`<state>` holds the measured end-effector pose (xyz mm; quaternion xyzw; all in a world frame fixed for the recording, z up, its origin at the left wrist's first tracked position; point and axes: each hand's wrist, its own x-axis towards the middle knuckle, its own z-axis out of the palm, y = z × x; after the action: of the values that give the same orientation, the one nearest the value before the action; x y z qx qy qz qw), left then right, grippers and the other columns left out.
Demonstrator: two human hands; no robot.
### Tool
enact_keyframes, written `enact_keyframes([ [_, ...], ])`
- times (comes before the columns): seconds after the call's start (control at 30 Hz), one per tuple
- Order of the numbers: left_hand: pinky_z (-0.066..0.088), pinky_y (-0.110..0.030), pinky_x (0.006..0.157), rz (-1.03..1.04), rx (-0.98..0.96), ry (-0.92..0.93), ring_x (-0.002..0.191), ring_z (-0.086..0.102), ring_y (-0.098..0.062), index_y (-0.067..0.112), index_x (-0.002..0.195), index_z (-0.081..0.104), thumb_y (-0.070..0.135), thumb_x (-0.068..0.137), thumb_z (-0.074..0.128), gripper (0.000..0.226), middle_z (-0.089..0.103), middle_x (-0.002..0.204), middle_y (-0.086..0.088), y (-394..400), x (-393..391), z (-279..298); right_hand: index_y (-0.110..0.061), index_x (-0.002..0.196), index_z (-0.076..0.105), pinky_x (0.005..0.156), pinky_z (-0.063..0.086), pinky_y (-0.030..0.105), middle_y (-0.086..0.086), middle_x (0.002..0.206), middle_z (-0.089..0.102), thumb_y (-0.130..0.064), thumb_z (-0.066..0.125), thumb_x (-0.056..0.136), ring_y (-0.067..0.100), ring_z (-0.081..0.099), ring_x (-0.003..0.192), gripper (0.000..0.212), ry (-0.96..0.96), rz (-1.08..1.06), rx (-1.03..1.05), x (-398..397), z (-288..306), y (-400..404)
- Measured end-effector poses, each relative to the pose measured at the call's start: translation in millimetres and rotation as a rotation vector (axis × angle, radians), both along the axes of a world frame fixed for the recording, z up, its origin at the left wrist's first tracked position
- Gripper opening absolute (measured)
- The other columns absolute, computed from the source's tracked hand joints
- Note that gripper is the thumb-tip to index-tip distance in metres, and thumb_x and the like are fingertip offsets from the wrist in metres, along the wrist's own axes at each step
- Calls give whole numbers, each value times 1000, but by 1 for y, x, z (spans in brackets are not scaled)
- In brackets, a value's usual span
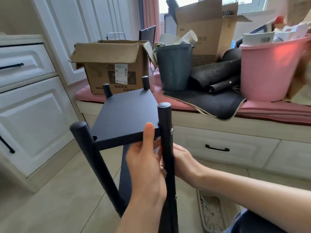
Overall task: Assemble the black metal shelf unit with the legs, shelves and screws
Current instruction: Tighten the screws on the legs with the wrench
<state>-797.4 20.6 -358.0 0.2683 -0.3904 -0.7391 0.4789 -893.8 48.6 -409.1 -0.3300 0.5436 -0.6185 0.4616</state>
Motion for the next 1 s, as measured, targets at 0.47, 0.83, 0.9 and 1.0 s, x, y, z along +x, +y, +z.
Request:
enact_keyframes([
  [0.47, 53, -38, 90, 84, 120, 131, 80, 69, -15, 16, 94, 71, 51, 78, 64, 39, 74, 89, 2, -51, 66, 3, -14, 94, 36, 62, 54, 45, 6, 55, 55, -23, 31, 107, 24, 52, 51, 17, 289, -3, -74, 51, 21, -42],
  [0.83, 51, -31, 79, 321, 292, 110, 86, 68, -13, 18, 91, 70, 47, 97, 55, 33, 76, 78, 5, -74, 115, 4, -6, 109, 40, 65, 57, 36, 27, 82, 71, -23, 33, 108, 26, 67, 63, 18, 65, 245, 41, 89, 19, -81],
  [0.9, 53, -31, 83, 327, 294, 72, 92, 69, -15, 17, 99, 70, 46, 97, 57, 33, 78, 86, 3, -81, 121, 5, -3, 111, 40, 68, 56, 36, 24, 80, 71, -22, 34, 107, 24, 66, 63, 20, 93, 236, 34, 93, 18, -87],
  [1.0, 54, -34, 84, 336, 332, 45, 97, 70, -19, 13, 103, 70, 42, 96, 59, 32, 79, 95, -4, -91, 129, 4, -2, 112, 41, 61, 55, 29, 14, 70, 69, -22, 33, 107, 20, 64, 60, 22, 176, 205, 27, 100, 13, -97],
])
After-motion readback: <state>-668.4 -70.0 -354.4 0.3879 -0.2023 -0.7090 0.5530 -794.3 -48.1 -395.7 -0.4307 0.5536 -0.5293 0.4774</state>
